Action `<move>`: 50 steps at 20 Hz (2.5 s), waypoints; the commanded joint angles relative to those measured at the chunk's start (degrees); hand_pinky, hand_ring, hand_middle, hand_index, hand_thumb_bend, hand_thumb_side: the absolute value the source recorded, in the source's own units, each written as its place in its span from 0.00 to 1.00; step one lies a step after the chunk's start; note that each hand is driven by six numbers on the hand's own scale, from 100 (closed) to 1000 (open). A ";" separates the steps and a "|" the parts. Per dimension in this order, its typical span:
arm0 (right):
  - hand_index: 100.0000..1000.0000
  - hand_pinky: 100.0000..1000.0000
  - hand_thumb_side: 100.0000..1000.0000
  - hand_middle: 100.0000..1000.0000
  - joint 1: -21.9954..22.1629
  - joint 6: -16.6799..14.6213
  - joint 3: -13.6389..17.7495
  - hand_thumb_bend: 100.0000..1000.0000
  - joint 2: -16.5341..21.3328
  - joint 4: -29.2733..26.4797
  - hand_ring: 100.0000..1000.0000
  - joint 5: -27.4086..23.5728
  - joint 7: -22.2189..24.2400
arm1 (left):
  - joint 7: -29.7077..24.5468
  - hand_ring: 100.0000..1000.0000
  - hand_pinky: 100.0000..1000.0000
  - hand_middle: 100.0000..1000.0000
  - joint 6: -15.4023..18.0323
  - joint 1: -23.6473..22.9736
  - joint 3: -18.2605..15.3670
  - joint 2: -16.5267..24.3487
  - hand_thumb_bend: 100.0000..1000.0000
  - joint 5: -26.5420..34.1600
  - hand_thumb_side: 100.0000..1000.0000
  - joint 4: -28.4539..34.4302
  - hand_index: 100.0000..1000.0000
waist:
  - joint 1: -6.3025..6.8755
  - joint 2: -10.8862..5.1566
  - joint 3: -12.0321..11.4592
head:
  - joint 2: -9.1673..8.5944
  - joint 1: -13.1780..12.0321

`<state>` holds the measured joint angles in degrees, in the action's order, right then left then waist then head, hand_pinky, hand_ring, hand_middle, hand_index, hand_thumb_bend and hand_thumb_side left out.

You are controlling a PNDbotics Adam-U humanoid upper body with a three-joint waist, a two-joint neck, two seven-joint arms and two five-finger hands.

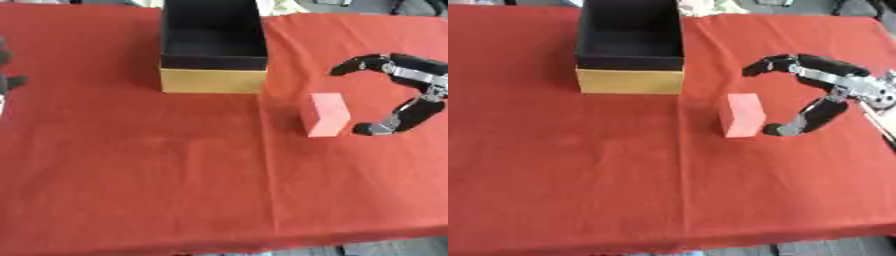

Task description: Pick up objects on the table and place them in the box.

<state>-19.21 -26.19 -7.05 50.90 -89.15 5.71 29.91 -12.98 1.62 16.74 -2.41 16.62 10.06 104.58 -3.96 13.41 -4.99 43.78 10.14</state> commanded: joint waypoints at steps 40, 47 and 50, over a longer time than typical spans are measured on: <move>0.95 0.93 0.09 0.85 -8.09 -2.11 -1.17 0.42 -5.45 14.97 0.89 9.07 3.16 | -0.69 0.99 0.87 0.93 0.21 1.05 0.07 0.56 0.00 0.02 0.28 0.54 0.93 | 0.77 -0.66 -0.26 | 0.34 0.53; 0.94 0.93 0.08 0.84 -8.02 -2.60 -1.30 0.42 -5.77 15.56 0.89 10.73 2.64 | -0.73 0.99 0.87 0.93 0.18 1.06 0.06 0.53 0.00 0.04 0.28 0.53 0.93 | 0.76 -0.70 -0.26 | 0.34 0.54; 0.93 0.93 0.07 0.83 -7.97 -2.69 -1.29 0.41 -5.87 15.78 0.89 11.21 2.45 | -0.75 0.99 0.87 0.93 0.18 1.05 0.07 0.51 0.00 0.05 0.28 0.54 0.93 | 0.74 -0.73 -0.28 | 0.34 0.59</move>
<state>-26.50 -28.60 -8.85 43.58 -73.18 16.45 32.45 -13.61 1.73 17.11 -2.35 16.62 10.06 104.25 -3.29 13.59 -5.27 43.78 10.65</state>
